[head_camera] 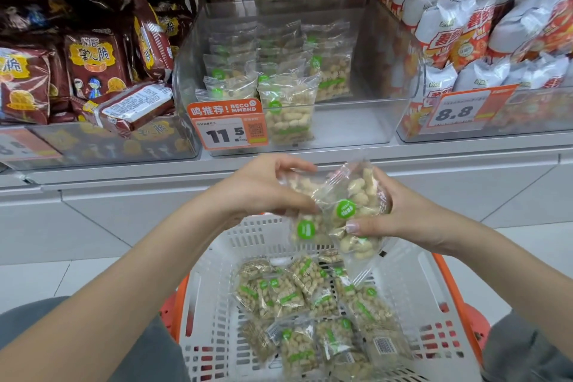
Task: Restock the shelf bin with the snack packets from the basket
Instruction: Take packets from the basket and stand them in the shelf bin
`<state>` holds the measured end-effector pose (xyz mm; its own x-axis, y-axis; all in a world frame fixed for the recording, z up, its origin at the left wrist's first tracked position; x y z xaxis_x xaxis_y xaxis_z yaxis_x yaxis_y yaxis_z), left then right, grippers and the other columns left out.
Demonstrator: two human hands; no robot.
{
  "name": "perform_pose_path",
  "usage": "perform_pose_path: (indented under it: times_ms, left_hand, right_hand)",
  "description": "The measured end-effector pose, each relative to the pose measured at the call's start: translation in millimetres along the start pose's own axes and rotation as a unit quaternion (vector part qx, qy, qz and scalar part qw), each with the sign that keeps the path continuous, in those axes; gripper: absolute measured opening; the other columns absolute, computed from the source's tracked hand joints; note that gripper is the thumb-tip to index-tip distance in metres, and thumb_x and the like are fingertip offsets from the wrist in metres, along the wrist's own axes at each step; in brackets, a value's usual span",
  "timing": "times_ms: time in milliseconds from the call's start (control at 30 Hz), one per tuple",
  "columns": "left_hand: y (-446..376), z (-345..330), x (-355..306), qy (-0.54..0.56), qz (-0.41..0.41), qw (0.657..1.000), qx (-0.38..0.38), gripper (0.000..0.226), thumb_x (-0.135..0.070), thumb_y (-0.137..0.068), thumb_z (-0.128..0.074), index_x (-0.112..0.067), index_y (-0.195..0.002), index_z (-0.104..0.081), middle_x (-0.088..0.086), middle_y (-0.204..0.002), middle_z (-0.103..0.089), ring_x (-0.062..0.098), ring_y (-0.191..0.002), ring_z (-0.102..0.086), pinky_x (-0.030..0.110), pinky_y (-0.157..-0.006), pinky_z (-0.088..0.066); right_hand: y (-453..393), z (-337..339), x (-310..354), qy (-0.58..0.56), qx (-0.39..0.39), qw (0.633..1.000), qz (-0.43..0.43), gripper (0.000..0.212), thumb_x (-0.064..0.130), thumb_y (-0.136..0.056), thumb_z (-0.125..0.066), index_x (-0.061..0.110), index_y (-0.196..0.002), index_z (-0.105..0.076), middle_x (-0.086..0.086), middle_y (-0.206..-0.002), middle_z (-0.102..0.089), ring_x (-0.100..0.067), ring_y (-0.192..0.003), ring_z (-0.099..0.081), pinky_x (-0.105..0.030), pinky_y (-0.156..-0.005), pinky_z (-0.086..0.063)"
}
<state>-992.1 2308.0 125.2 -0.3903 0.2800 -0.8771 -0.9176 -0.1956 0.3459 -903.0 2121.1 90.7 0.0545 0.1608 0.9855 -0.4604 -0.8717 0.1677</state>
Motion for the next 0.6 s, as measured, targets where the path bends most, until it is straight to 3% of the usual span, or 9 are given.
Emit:
perform_pose_path:
  times_ms: [67,133,200,267,300,333,467,600]
  left_hand:
    - [-4.9,1.4,1.8,0.141,-0.005,0.987,-0.071,0.037,0.000,-0.072,-0.076,-0.014,-0.103,-0.063,0.003,-0.090,-0.065,0.008,-0.057,-0.060,0.021,-0.057,-0.055]
    - [-7.5,-1.3,5.0,0.254,-0.007,0.962,-0.104,0.018,-0.005,-0.077,-0.072,-0.011,-0.090,-0.060,0.000,-0.076,-0.069,0.007,-0.059,-0.063,0.017,-0.057,-0.055]
    - [-6.6,-10.0,8.4,0.354,-0.011,0.933,-0.069,0.008,-0.012,-0.081,-0.066,-0.009,-0.083,-0.058,-0.002,-0.071,-0.071,0.005,-0.061,-0.065,0.014,-0.058,-0.053]
    - [-5.0,-20.6,12.4,0.430,-0.022,0.902,0.002,0.022,-0.020,-0.078,-0.063,-0.007,-0.095,-0.059,0.004,-0.087,-0.071,0.012,-0.076,-0.066,0.021,-0.076,-0.057]
    - [-4.1,-25.2,14.3,0.434,-0.024,0.900,0.024,0.030,-0.022,-0.077,-0.064,-0.010,-0.103,-0.057,0.006,-0.095,-0.069,0.018,-0.084,-0.065,0.029,-0.088,-0.055]
    - [-3.6,-29.5,16.2,0.426,-0.027,0.904,0.033,0.031,-0.020,-0.078,-0.064,-0.013,-0.107,-0.055,0.007,-0.097,-0.068,0.021,-0.088,-0.064,0.034,-0.090,-0.053]
    - [-6.4,-36.7,18.4,0.411,-0.014,0.911,-0.029,0.017,-0.008,-0.091,-0.055,-0.014,-0.107,-0.054,0.009,-0.088,-0.067,0.022,-0.074,-0.067,0.035,-0.072,-0.060]
    - [-10.8,-28.1,12.9,0.334,-0.035,0.939,-0.075,0.014,-0.012,-0.092,-0.057,-0.014,-0.106,-0.060,0.006,-0.069,-0.065,0.017,-0.061,-0.064,0.032,-0.069,-0.059]
  right_hand:
    - [-2.6,-1.7,-2.7,-0.040,-0.035,0.999,0.012,0.075,0.026,-0.046,-0.093,0.044,-0.109,-0.057,0.009,-0.100,-0.074,-0.009,-0.093,-0.069,-0.020,-0.075,-0.054]
    - [-4.9,-2.5,-5.0,-0.087,-0.077,0.993,0.030,0.075,0.044,-0.030,-0.096,0.047,-0.098,-0.064,0.007,-0.098,-0.074,-0.012,-0.089,-0.070,-0.023,-0.072,-0.055]
    - [-5.4,-3.4,-4.8,-0.123,-0.112,0.985,0.050,0.079,0.048,-0.026,-0.095,0.039,-0.098,-0.063,0.004,-0.092,-0.074,-0.012,-0.083,-0.070,-0.025,-0.067,-0.057]
    - [-3.4,-4.7,-3.3,-0.170,-0.138,0.974,0.051,0.080,0.046,-0.026,-0.095,0.033,-0.098,-0.061,0.002,-0.093,-0.074,-0.015,-0.081,-0.071,-0.029,-0.064,-0.059]
    - [-1.7,-5.3,-2.8,-0.190,-0.142,0.970,0.046,0.079,0.045,-0.027,-0.095,0.033,-0.098,-0.061,0.001,-0.095,-0.074,-0.016,-0.082,-0.072,-0.031,-0.063,-0.059]
    - [-0.1,-6.1,-3.3,-0.207,-0.142,0.967,0.038,0.077,0.043,-0.031,-0.094,0.034,-0.100,-0.060,0.000,-0.099,-0.074,-0.017,-0.084,-0.072,-0.033,-0.063,-0.058]
    - [3.9,-9.0,-2.7,-0.183,-0.142,0.973,-0.001,0.056,0.025,-0.058,-0.077,0.032,-0.109,-0.054,-0.002,-0.099,-0.073,-0.016,-0.081,-0.071,-0.032,-0.063,-0.059]
    - [5.9,-4.7,3.0,-0.007,-0.154,0.988,0.008,0.055,0.035,-0.055,-0.081,0.043,-0.101,-0.052,-0.006,-0.100,-0.072,-0.021,-0.077,-0.069,-0.034,-0.069,-0.057]
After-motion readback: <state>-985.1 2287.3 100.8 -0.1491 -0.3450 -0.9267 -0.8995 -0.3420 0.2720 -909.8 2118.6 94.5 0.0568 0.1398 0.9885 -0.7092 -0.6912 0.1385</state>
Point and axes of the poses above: each hand's wrist, its own y-axis away from the middle knuckle, its own z-axis out of the back of the hand, x = y × z, the point moved 1 cm from there along -y, towards the middle knuckle
